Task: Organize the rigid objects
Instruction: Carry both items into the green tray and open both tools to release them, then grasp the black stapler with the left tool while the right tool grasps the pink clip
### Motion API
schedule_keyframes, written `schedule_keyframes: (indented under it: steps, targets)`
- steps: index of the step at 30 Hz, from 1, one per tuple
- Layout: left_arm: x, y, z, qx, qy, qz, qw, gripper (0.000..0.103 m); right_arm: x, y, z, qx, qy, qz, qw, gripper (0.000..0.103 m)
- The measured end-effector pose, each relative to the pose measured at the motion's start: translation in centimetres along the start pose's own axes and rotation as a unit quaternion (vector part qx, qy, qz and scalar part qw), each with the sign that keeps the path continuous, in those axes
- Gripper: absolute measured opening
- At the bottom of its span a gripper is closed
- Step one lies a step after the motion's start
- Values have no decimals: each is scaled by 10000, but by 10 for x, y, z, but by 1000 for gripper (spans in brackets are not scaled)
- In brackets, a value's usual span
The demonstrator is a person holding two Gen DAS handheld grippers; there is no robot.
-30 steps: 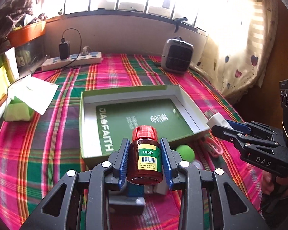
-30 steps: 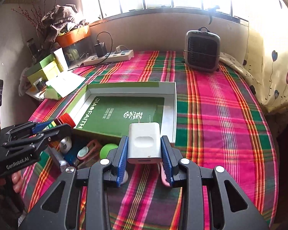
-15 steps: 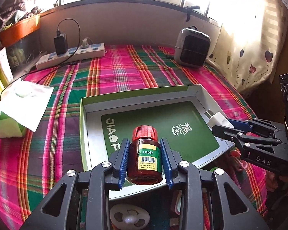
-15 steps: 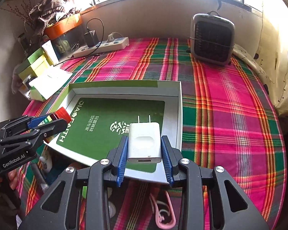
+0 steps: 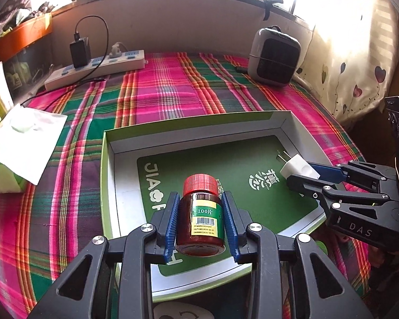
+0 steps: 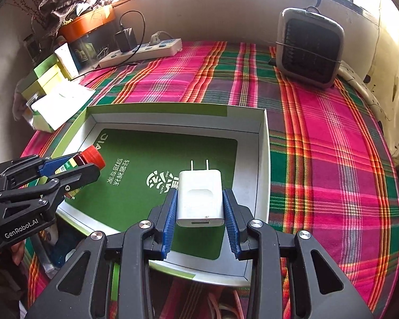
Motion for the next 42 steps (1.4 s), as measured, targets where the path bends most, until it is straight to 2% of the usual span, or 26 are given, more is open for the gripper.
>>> schedule_keyframes:
  steps: [7, 22, 28, 37, 40, 42]
  targets:
    - [0, -4, 2, -58, 17, -3, 10000, 31, -3, -5, 0, -14, 114, 118, 9999, 35]
    - [-2, -3, 3, -44, 87, 73, 9999, 32, 0, 0, -3, 82, -80, -26, 9999, 36]
    - [-1, 19, -1, 194, 144, 179, 9995, 37, 0, 15, -3, 292, -177, -183, 9992, 45]
    - [-6, 59, 8, 547, 245, 251, 9979, 38, 4, 54, 6, 725, -281, -162, 9968, 45]
    - [-14, 71, 13, 640, 335, 203, 9972, 46, 7, 67, 13, 813, -343, -140, 9960, 46]
    - [-20, 81, 18, 728, 401, 220, 9963, 48, 10, 75, 17, 887, -377, -96, 9953, 46]
Point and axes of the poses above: each gripper's, at about its wrist camera, not at the fingertips, and y roughly against the way its jaws point, x to its right, z to its underside, the point moved 9 cm from there along -y, roughly the way its jaws point, and after that the axes turned 1 degree about -y, right-handed, at the moved point
